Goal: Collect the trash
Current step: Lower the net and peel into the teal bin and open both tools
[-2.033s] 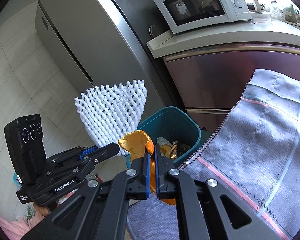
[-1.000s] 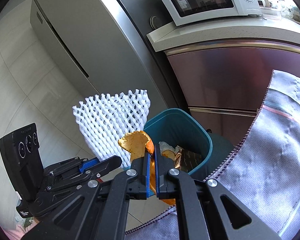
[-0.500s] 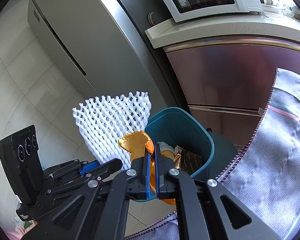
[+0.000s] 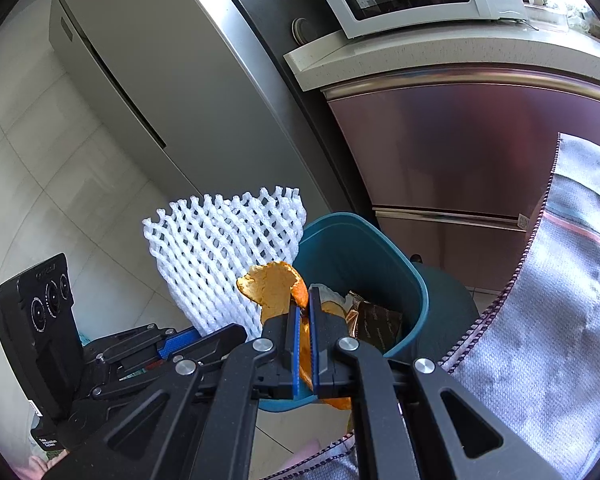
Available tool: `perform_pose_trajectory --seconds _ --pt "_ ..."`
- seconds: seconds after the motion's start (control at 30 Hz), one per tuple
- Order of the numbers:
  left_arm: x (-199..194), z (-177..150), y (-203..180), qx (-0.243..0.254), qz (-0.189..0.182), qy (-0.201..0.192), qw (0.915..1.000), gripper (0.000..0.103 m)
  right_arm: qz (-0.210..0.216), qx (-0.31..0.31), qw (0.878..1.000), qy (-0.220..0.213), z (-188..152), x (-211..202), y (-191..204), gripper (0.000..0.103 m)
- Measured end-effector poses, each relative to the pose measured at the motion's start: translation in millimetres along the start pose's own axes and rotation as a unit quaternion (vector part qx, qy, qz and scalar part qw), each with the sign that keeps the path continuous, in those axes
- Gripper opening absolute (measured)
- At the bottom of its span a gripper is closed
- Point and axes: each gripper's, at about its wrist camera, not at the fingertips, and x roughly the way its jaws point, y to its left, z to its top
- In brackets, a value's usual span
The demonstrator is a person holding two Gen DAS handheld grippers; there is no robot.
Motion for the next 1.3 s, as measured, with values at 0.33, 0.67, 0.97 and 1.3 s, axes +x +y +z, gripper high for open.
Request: perform_pose_trajectory --seconds 0.33,0.67,0.97,1.3 --pt "12.0 -1.6 2.2 -0.002 0.004 0.011 0.9999 0.013 -0.007 -0.001 1.0 0.006 4.9 13.0 3.1 0.003" --pt "26.0 -3.8 6.6 -0.01 0.003 0.024 0.9996 0.013 -0.013 -0.004 1.0 0.013 8.0 23.3 4.8 0.003" --pt "37.5 -4.6 8.5 -0.014 0.002 0.033 0.9994 0.013 -0.021 -0.009 1.0 0.022 13.3 36.4 6.2 0.003" --pt "47.6 -6.8 10.3 -0.016 0.0 0.043 0.999 0.013 -0.031 -0.008 0.999 0.032 18.6 48.3 5.1 0.003"
